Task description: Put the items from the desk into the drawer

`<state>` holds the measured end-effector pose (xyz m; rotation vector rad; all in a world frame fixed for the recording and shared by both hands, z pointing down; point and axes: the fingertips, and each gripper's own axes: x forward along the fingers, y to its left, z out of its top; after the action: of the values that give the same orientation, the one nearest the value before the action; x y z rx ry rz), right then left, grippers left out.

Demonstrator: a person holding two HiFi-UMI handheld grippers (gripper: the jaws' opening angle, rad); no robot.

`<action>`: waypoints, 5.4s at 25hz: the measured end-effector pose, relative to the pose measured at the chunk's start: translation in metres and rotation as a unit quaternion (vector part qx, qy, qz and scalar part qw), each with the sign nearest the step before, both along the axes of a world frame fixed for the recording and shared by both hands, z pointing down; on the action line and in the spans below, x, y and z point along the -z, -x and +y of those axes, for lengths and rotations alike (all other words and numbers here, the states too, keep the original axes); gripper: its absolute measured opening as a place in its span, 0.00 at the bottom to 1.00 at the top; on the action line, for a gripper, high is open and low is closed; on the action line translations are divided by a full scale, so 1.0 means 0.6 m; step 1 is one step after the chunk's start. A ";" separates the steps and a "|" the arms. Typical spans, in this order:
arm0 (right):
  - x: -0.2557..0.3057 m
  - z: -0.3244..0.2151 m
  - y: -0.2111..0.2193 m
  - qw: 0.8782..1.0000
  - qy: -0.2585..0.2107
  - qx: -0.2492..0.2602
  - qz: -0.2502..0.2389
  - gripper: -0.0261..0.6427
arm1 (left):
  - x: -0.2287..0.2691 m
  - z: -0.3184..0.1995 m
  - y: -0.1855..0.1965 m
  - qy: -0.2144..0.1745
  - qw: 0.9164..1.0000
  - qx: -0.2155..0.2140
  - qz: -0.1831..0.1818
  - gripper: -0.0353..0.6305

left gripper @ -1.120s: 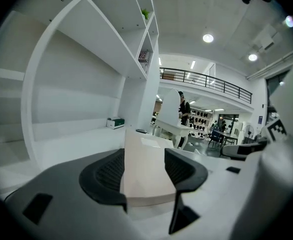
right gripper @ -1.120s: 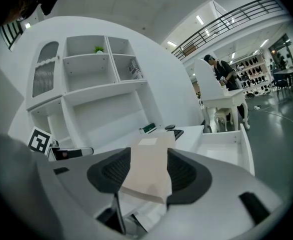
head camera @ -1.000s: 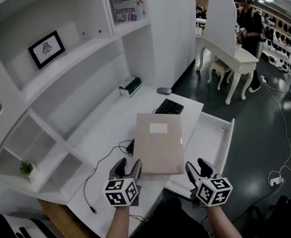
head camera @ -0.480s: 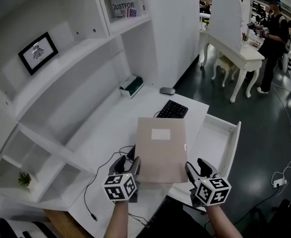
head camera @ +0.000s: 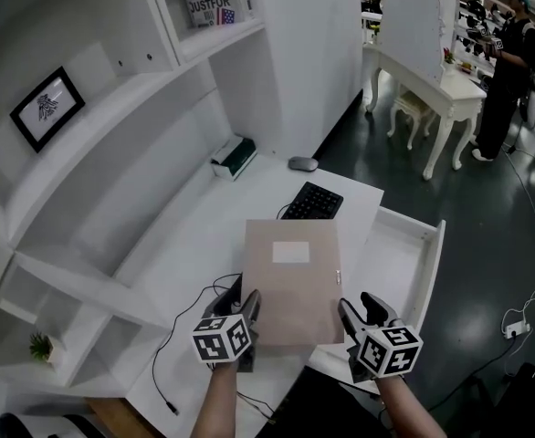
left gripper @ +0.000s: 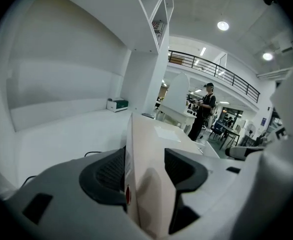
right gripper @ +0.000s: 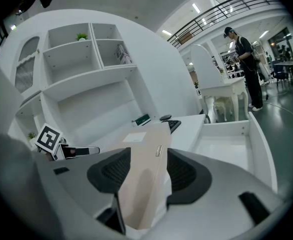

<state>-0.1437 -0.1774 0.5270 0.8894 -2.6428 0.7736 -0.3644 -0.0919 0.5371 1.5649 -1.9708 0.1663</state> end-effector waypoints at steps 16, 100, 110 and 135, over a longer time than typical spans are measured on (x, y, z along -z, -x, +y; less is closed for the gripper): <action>-0.042 -0.028 0.030 1.000 0.025 0.004 0.016 0.36 | -0.046 -0.010 -0.008 0.047 0.998 -0.014 0.026 0.39; -0.027 -0.006 -0.492 0.964 0.078 -0.251 0.037 0.35 | -0.022 -0.159 -0.534 0.021 0.948 -0.313 0.059 0.37; -0.064 -0.039 -0.516 0.961 0.098 -0.255 0.051 0.35 | -0.067 -0.193 -0.558 0.040 0.946 -0.313 0.075 0.37; -0.138 -0.082 -0.497 0.957 0.120 -0.241 0.108 0.34 | -0.168 -0.211 -0.538 0.087 0.946 -0.288 0.122 0.37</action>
<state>0.1545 -0.2267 0.6098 1.4742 -2.1055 1.0108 -0.0415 -0.2187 0.6378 1.8977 -1.2358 0.3522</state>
